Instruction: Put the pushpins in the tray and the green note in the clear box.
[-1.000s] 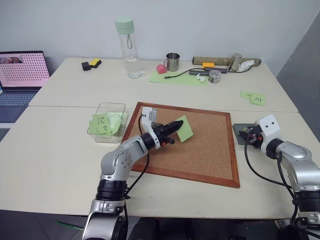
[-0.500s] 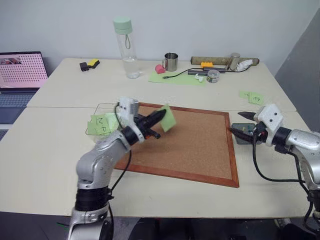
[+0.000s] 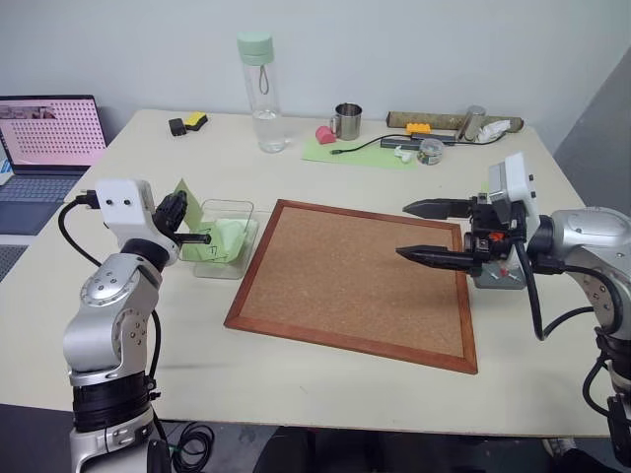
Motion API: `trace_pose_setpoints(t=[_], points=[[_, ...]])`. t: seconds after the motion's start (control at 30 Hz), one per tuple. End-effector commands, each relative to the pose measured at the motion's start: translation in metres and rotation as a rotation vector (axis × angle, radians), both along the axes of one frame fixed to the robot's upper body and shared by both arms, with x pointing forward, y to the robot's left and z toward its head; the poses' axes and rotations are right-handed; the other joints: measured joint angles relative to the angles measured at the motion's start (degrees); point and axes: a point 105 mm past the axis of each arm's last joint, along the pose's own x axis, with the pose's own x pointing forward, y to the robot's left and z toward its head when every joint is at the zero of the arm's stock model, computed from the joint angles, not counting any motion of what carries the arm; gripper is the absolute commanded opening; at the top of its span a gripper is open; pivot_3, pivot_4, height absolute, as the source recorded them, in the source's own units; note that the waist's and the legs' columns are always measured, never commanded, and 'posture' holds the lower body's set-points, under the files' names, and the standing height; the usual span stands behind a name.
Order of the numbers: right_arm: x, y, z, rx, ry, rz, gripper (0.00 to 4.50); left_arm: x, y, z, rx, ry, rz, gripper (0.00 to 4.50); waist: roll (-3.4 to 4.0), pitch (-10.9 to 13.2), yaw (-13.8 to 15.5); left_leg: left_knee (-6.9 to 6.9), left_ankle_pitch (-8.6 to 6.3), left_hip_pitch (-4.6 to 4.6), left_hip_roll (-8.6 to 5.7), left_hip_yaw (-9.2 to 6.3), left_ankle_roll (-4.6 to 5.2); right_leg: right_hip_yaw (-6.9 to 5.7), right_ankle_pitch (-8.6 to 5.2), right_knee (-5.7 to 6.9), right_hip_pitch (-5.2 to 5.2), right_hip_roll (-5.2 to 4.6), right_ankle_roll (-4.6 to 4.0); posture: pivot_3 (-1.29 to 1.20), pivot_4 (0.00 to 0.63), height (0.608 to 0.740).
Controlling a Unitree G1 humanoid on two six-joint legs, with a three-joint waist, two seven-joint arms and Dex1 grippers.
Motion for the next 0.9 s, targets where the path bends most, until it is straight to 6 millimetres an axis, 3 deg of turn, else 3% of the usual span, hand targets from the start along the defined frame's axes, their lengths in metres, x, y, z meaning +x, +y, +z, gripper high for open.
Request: trace_pose_setpoints(t=[0.03, 0.17, 0.67, 0.77, 0.9], points=[[-0.005, 0.003, 0.008, 0.003, -0.035, 0.016, 3.45, 0.005, -0.006, 0.008, 0.035, -0.035, -0.022, 0.0, 0.0, 0.0, 0.0, 0.02, 0.0, -0.08, 0.0, -0.01, 0.0, -0.01, 0.0, 0.0, -0.08, -0.01, 0.0, 0.0, 0.15, 0.74], [-0.008, 0.0, 0.006, -0.019, -0.048, 0.005, 3.49, 0.008, -0.01, 0.017, 0.03, -0.072, -0.063, 0.19, -0.02, -0.01, -0.11, 0.08, 0.12, -0.59, 0.0, 0.06, -0.2, 0.02, 0.09, 0.13, -0.69, -0.01, -0.06, 0.0, 0.15, 0.74], [-0.009, -0.003, 0.0, -0.05, -0.051, -0.021, 3.49, 0.0, -0.024, 0.035, 0.094, -0.081, -0.244, 3.04, -0.02, -0.01, -0.21, 0.07, 0.12, -0.66, 0.02, 0.11, -0.2, 0.03, 0.11, 0.16, -0.79, -0.01, -0.08, 0.0, 0.15, 0.74], [-0.007, -0.006, 0.0, -0.056, -0.058, -0.04, 3.49, -0.009, -0.023, 0.04, 0.131, -0.063, -0.287, 3.73, -0.02, -0.01, -0.23, 0.07, 0.12, -0.66, 0.02, 0.11, -0.2, 0.03, 0.11, 0.15, -0.79, -0.01, -0.08, 0.0, 0.15, 0.74], [-0.007, -0.022, 0.0, -0.074, -0.049, -0.097, 3.49, -0.031, -0.013, 0.047, 0.202, 0.013, -0.409, 4.15, -0.02, -0.01, -0.31, 0.05, 0.12, -0.66, 0.04, 0.11, -0.2, 0.03, 0.11, 0.14, -0.8, -0.01, -0.08, 0.0, 0.15, 0.74]])
